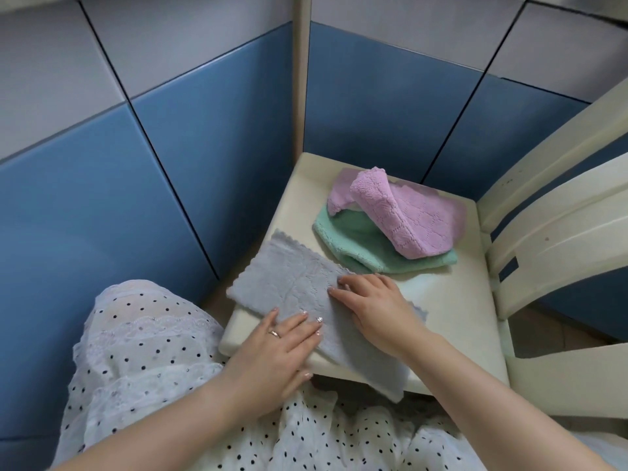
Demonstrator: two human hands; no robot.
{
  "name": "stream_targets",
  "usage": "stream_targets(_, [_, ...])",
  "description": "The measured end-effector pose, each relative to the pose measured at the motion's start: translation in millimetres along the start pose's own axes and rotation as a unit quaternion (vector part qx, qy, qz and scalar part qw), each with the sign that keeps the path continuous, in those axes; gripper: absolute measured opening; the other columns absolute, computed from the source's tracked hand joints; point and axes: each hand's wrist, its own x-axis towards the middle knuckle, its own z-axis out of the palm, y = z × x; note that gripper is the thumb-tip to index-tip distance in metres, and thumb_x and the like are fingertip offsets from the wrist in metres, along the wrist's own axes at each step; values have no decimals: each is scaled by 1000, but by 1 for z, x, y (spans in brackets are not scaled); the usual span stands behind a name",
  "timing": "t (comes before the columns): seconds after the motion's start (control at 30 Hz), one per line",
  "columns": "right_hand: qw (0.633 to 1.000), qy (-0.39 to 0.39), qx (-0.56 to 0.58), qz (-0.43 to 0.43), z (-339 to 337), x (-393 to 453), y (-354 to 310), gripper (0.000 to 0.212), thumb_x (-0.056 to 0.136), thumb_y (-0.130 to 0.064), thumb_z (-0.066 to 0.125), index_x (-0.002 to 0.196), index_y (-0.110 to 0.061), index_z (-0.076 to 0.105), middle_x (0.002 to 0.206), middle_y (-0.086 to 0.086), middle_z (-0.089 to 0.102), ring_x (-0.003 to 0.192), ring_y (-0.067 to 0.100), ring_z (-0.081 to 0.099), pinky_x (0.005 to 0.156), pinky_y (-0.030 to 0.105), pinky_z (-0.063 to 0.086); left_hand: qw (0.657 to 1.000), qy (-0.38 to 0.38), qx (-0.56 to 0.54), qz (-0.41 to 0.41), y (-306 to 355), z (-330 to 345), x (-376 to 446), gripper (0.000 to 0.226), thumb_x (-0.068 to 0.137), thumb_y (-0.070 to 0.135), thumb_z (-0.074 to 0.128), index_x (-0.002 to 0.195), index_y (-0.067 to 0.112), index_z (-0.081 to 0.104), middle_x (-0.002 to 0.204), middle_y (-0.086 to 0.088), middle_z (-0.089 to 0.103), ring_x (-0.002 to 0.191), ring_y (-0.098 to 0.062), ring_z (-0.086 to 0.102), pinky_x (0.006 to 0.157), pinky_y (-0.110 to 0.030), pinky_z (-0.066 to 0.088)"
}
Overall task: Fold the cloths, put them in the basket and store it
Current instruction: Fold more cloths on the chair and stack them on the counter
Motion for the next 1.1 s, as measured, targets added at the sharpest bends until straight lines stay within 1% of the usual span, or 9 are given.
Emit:
stream_targets(0.13, [999, 19, -6, -37, -3, -6, 0, 47, 67, -16, 73, 112, -29, 66, 95, 0, 62, 80, 23, 62, 72, 34, 49, 999, 2, 28, -32, -34, 1, -18, 63, 82, 56, 40, 133, 20, 49, 139, 2, 51, 131, -20, 45, 105, -49, 23])
stream_targets(0.3, [996, -15, 34, -75, -5, -15, -14, 49, 70, -17, 69, 117, -29, 63, 93, 0, 58, 80, 24, 59, 69, 37, 51, 997, -8, 69, -34, -60, -3, -27, 69, 76, 58, 42, 134, 20, 48, 140, 1, 50, 132, -21, 43, 107, -51, 19])
stream_targets(0.37, [994, -33, 38, -98, -8, -20, -10, 49, 74, -21, 64, 122, -31, 60, 104, 0, 58, 92, 24, 58, 79, 39, 51, 997, -1, 74, -24, -61, -6, -27, 69, 76, 56, 46, 135, 20, 47, 141, 0, 49, 134, -22, 41, 108, -50, 19])
stream_targets(0.47, [985, -114, 30, -129, -14, -35, 5, 61, 79, -40, 49, 139, -38, 38, 147, 0, 38, 137, 21, 32, 112, 42, 25, 998, 28, 52, 11, -54, -3, -23, 72, 76, 45, 62, 139, 19, 40, 146, -3, 43, 139, -23, 33, 109, -49, 20])
stream_targets(0.57, [973, -170, 9, -154, -11, -54, 15, 83, 74, -48, 47, 148, -39, 12, 158, -2, 7, 146, 16, -1, 118, 45, -1, 998, 39, 30, 43, -47, 8, -19, 78, 74, 32, 72, 142, 18, 37, 149, -3, 38, 140, -22, 30, 112, -45, 16])
stream_targets(0.7, [976, -119, -40, -176, 6, -65, 10, 89, 73, -55, 59, 149, -32, 18, 155, 4, 23, 144, 22, 19, 113, 49, 11, 997, 55, -7, 57, -45, 15, -18, 78, 74, 18, 75, 142, 17, 37, 148, -4, 38, 138, -22, 33, 113, -41, 15])
stream_targets(0.97, [976, 62, 198, -70, 14, -62, -12, 25, 91, -41, 49, 112, -33, 61, 122, -15, 62, 120, 6, 53, 107, 40, 32, 974, 126, -189, -2, -52, 6, -16, 34, 86, 31, 53, 118, 27, 63, 126, 13, 61, 125, 0, 46, 118, -33, 9])
stream_targets(1.03, [951, 60, 305, 13, 6, -55, -17, 27, 92, -50, 45, 103, -33, 62, 106, -23, 63, 101, 4, 62, 94, 27, 43, 949, 149, -273, -57, -48, -6, -14, 32, 83, 40, 55, 110, 27, 68, 113, 16, 67, 114, 3, 53, 112, -17, 17])
stream_targets(1.1, [947, 83, 301, 72, -2, -46, -20, 26, 92, -42, 39, 92, -30, 62, 89, -19, 63, 76, 8, 62, 69, 22, 44, 909, 150, -368, -126, -42, -21, -14, 35, 84, 57, 51, 107, 36, 67, 108, 26, 66, 105, 3, 55, 93, -7, 36])
